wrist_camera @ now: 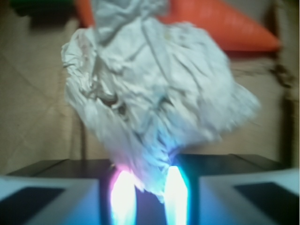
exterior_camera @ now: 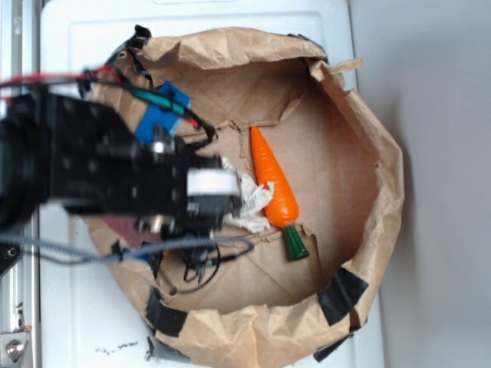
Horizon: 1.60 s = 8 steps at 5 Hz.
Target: Grab the white paper.
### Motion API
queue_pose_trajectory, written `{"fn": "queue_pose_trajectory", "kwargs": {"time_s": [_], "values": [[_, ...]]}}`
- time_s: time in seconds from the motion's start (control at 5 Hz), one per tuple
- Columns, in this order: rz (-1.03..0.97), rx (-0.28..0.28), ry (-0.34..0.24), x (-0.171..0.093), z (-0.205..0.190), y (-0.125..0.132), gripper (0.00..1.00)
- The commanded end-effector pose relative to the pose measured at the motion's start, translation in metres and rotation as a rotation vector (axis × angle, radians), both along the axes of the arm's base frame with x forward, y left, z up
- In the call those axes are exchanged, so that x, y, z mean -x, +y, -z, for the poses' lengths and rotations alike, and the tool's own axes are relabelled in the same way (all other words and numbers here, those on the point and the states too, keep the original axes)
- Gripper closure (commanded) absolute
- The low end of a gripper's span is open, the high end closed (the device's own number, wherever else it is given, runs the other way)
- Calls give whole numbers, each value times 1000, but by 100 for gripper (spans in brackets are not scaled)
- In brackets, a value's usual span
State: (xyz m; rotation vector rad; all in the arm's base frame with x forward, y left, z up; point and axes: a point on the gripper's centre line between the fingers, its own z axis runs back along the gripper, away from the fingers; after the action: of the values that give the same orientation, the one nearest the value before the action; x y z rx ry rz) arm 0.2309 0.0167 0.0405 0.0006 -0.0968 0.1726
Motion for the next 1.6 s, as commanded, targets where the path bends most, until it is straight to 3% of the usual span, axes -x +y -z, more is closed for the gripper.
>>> {"fn": "queue_pose_trajectory", "kwargs": {"time_s": [0.0, 0.2, 0.4, 0.6, 0.8, 1.0, 1.2, 1.4], "values": [[-18, 106, 27, -27, -79, 16, 100], [-19, 150, 49, -28, -102, 22, 100], [-13, 139, 52, -29, -104, 25, 39], [-11, 124, 39, -31, -96, 24, 0], [-17, 108, 17, -33, -82, 21, 0], [10, 115, -45, -35, -67, 16, 0], [90, 101, -160, -39, -53, 12, 0], [108, 80, -184, -47, -40, 17, 0]]}}
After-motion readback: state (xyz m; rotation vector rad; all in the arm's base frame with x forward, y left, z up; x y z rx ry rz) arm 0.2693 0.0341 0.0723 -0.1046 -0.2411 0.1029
